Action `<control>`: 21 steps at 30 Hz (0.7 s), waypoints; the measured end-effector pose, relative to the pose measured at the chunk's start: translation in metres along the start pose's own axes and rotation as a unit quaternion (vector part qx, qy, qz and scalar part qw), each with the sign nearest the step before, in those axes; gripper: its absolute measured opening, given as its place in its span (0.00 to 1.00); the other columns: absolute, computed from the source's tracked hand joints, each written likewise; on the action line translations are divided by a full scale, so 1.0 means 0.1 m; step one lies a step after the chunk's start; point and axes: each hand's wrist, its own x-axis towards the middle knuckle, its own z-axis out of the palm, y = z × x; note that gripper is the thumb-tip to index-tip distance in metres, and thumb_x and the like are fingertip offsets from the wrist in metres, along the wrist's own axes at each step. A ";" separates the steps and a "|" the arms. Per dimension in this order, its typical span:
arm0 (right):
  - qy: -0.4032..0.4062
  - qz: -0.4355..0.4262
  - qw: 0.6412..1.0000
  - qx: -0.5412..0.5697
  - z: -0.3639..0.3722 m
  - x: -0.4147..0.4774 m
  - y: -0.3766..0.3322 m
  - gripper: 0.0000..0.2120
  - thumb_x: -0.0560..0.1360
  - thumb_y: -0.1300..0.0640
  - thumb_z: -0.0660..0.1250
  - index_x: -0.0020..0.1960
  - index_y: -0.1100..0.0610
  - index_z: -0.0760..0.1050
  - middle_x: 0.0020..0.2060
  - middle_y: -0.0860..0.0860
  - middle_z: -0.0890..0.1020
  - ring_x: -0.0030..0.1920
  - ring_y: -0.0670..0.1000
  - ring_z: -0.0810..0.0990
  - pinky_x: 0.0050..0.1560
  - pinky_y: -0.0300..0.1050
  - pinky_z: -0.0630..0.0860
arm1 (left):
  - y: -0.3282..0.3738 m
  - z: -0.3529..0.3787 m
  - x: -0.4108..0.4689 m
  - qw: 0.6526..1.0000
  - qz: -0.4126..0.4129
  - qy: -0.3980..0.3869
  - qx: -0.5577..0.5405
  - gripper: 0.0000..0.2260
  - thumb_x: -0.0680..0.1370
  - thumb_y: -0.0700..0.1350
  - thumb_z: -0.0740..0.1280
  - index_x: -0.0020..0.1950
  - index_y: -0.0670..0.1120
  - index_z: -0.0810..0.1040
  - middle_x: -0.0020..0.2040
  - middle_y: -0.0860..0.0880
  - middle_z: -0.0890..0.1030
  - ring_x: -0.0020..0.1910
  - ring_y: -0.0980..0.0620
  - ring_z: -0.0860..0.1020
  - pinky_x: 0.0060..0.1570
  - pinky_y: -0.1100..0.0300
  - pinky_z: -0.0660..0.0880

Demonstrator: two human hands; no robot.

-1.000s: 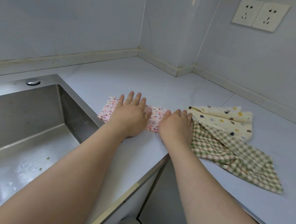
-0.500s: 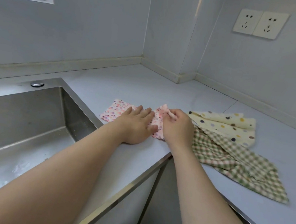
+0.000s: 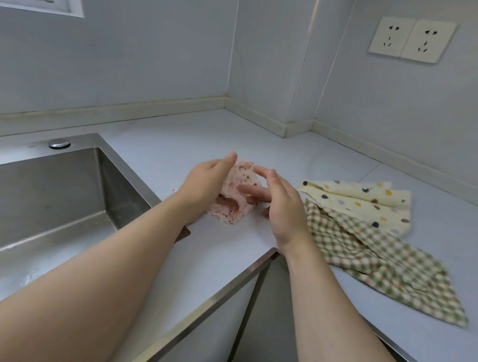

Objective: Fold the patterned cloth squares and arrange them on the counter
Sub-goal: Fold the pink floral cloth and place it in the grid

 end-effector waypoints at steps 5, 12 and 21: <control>0.045 -0.002 0.999 0.006 0.00 0.03 0.04 0.14 0.84 0.55 0.58 0.65 0.51 0.78 0.50 0.48 0.87 0.51 0.42 0.84 0.45 0.29 0.75 | 0.00 -0.03 -0.01 0.998 0.003 0.021 0.059 0.25 0.74 0.53 0.70 0.72 0.59 0.75 0.64 0.48 0.81 0.54 0.50 0.84 0.57 0.48 0.81; 0.028 0.006 0.951 -0.309 0.07 0.18 0.23 0.21 0.83 0.48 0.59 0.75 0.48 0.68 0.67 0.47 0.77 0.66 0.52 0.74 0.66 0.54 0.73 | 0.06 -0.10 0.01 0.995 -0.005 0.062 0.075 0.25 0.78 0.29 0.57 0.57 0.54 0.86 0.61 0.49 0.82 0.49 0.54 0.83 0.40 0.65 0.81; -0.025 0.003 0.893 -0.449 0.13 0.17 0.18 0.27 0.83 0.38 0.51 0.79 0.44 0.59 0.75 0.47 0.71 0.73 0.57 0.64 0.68 0.57 0.64 | -0.09 -0.25 0.10 0.938 0.006 0.123 0.324 0.22 0.74 0.35 0.60 0.63 0.50 0.83 0.66 0.47 0.80 0.64 0.47 0.77 0.58 0.60 0.73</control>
